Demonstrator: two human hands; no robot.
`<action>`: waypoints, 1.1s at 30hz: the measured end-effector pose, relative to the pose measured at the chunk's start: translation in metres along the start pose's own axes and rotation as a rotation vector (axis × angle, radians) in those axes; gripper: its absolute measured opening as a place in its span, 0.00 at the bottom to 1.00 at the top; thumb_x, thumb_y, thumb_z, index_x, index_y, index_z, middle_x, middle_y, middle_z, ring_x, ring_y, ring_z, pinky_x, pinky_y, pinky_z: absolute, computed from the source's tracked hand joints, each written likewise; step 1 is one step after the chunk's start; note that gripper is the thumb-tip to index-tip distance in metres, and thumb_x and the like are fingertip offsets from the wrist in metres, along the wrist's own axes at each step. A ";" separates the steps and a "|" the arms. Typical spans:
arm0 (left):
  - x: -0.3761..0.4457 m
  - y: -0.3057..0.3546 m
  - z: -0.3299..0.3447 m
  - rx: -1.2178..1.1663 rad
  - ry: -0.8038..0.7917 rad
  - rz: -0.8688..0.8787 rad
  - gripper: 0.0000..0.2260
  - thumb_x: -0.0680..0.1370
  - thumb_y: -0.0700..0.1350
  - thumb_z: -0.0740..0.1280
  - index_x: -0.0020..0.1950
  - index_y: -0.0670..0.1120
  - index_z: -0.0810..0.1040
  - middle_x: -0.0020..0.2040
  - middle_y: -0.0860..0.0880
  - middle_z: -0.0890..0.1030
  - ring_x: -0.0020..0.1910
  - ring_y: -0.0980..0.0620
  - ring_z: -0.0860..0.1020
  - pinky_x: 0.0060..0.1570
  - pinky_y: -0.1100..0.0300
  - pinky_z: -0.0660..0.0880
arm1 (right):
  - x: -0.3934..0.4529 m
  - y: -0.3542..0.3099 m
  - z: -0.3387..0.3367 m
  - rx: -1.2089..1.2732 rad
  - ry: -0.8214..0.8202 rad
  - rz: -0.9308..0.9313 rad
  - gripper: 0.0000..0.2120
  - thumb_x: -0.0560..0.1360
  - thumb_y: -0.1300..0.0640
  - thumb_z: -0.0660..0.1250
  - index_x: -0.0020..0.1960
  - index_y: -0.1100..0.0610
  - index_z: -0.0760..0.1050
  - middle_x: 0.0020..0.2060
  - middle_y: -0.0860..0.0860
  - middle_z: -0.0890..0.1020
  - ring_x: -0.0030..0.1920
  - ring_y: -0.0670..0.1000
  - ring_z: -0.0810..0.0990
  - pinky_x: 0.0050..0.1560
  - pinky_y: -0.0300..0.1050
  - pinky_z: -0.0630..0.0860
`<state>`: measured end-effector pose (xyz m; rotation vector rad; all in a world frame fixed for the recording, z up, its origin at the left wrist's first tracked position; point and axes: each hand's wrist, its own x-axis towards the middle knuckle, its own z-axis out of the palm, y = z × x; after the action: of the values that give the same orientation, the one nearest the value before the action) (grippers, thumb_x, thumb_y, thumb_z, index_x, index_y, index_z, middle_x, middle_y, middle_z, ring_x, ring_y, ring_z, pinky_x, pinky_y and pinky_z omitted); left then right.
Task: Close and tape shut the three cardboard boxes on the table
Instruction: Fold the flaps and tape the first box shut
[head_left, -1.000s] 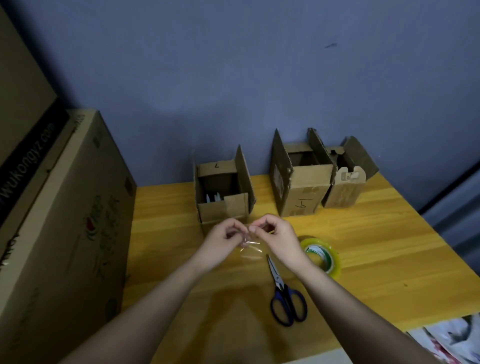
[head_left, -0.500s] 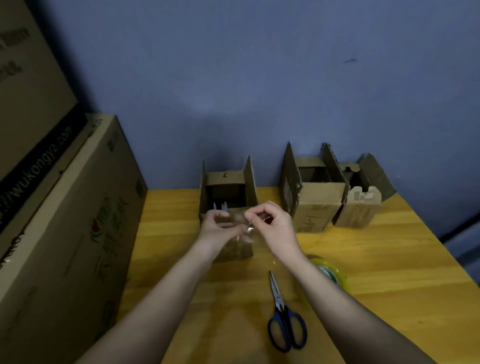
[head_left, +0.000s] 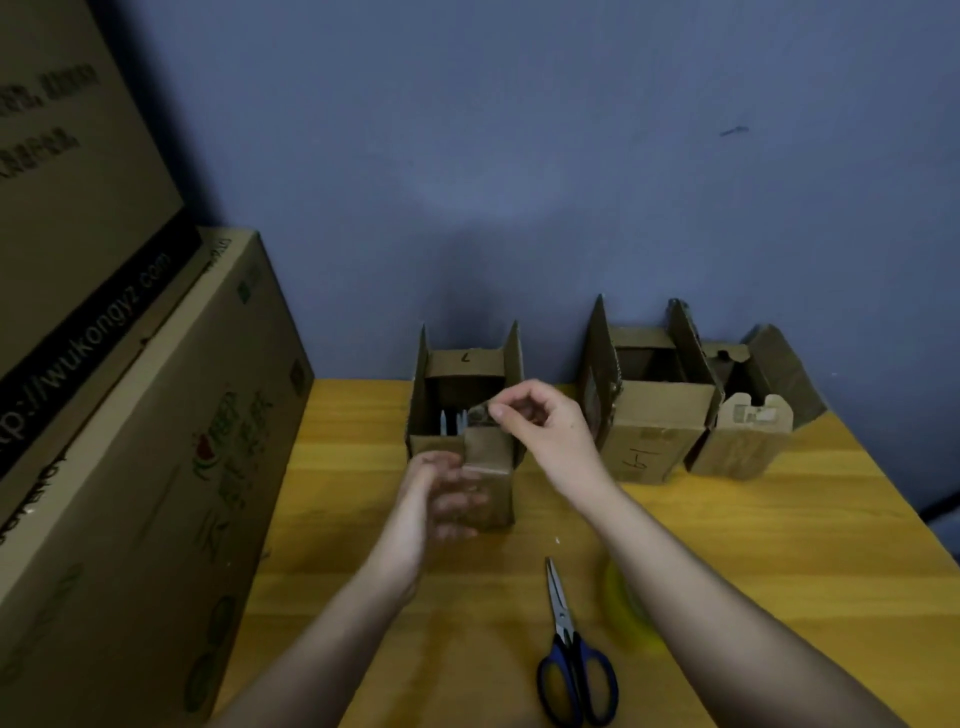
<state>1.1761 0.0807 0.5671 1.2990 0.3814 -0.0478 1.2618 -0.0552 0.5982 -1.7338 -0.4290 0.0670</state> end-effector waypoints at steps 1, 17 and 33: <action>0.001 0.002 0.001 -0.030 0.008 -0.019 0.13 0.82 0.49 0.55 0.61 0.46 0.71 0.54 0.44 0.82 0.48 0.46 0.82 0.38 0.55 0.78 | 0.000 0.000 0.002 -0.005 0.002 -0.013 0.03 0.75 0.63 0.69 0.47 0.58 0.79 0.39 0.46 0.80 0.40 0.39 0.77 0.44 0.34 0.74; 0.018 -0.020 -0.004 -0.078 0.195 -0.184 0.08 0.75 0.41 0.71 0.52 0.42 0.80 0.42 0.47 0.83 0.40 0.54 0.81 0.35 0.62 0.77 | 0.009 0.022 0.006 -0.477 -0.063 -0.159 0.06 0.73 0.54 0.71 0.48 0.46 0.79 0.49 0.40 0.75 0.57 0.45 0.71 0.58 0.44 0.65; 0.036 -0.023 0.000 0.064 0.165 -0.108 0.08 0.78 0.43 0.66 0.56 0.42 0.76 0.49 0.46 0.79 0.44 0.54 0.77 0.36 0.65 0.73 | 0.017 0.040 0.017 -0.978 -0.222 -0.391 0.17 0.79 0.56 0.65 0.66 0.56 0.68 0.56 0.51 0.82 0.56 0.51 0.81 0.59 0.48 0.70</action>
<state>1.2039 0.0806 0.5351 1.3491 0.5959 -0.0445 1.2823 -0.0396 0.5590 -2.5636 -1.0820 -0.2809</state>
